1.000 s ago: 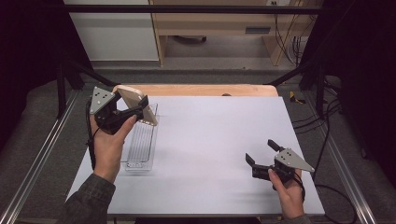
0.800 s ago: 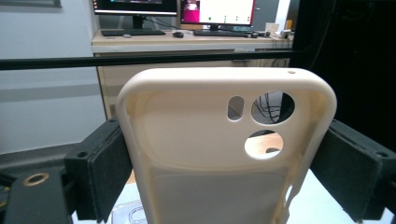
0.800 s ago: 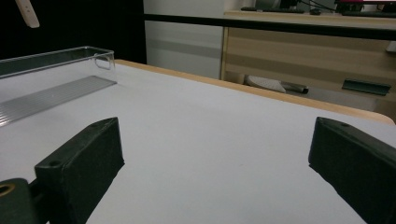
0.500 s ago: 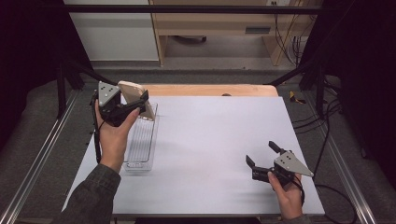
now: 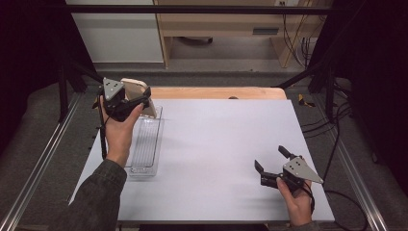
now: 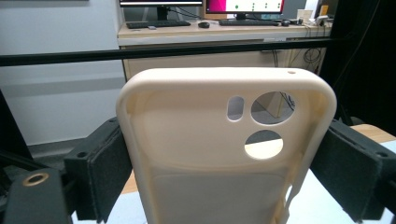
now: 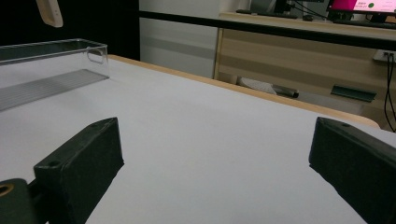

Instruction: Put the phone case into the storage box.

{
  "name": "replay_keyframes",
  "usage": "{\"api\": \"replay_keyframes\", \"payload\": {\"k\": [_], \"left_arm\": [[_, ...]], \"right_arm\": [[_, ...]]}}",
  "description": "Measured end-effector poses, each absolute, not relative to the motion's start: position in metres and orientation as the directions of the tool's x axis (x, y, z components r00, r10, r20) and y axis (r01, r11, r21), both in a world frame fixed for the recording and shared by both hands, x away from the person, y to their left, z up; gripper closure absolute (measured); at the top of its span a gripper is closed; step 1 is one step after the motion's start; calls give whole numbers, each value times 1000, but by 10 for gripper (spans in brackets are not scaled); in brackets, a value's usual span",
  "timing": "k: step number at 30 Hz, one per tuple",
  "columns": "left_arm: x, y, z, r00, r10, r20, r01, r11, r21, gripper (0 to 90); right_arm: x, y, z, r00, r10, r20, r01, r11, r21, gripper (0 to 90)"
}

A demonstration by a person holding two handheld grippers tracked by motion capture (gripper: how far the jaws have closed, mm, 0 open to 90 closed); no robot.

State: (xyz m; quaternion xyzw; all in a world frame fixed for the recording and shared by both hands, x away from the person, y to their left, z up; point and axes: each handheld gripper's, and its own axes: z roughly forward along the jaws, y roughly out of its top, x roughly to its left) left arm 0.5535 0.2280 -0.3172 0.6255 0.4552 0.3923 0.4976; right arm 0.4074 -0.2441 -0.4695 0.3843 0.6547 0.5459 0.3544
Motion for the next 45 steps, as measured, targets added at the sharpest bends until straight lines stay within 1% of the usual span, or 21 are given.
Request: {"api": "replay_keyframes", "payload": {"k": [9, 21, 30, 35, 45], "left_arm": [[564, 224, -312, 266, 963, 40, 171, -88, 981, 108], [581, 223, -323, 225, 974, 23, 203, -70, 977, 108], [585, 228, -327, 206, 978, 15, 211, -59, 976, 108], [588, 230, -330, 203, 979, 5, 220, -51, 974, 108], [590, 235, -339, 184, 983, 0, 240, -45, 970, 108]], "right_arm": [[407, -247, -471, -444, 895, -31, 121, 94, 988, 28], [406, -246, -471, -449, 893, -23, 121, 86, 989, 26], [405, -246, -471, -445, 895, -38, 113, 98, 989, 26], [404, -245, -471, -438, 897, -62, 103, 119, 988, 27], [403, -245, -471, -434, 898, -68, 95, 121, 988, 28]]}}
